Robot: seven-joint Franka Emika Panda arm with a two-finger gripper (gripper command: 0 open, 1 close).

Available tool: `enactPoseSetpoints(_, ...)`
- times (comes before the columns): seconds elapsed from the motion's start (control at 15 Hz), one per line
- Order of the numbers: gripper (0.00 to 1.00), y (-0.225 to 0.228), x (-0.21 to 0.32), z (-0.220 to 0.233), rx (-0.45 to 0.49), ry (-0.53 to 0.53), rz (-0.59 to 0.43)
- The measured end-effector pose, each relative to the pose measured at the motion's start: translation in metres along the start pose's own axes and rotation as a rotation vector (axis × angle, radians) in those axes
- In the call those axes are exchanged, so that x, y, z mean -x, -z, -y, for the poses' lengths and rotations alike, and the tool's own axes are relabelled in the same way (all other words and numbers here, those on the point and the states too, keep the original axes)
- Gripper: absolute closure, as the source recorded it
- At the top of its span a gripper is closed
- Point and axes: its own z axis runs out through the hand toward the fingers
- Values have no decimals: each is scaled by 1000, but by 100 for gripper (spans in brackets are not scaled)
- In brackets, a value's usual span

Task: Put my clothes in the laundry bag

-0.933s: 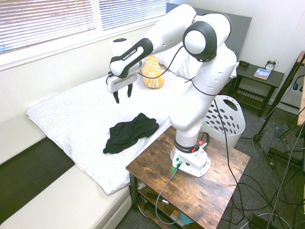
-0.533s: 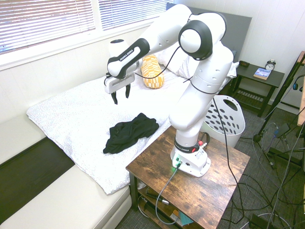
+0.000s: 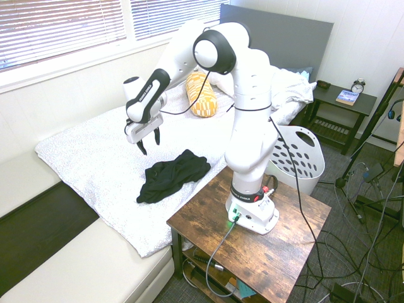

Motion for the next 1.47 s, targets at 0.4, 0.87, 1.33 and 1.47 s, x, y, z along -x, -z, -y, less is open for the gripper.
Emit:
enactPoseSetpoints(0.4,0,-62,9,71,78,79,35)
enactPoseSetpoints(0.87,0,-83,73,97,235,227,114)
enactPoseSetpoints(1.33,0,-124,83,81,361,254,190)
enactPoseSetpoints(1.47,0,-139,80,79,358,280,190)
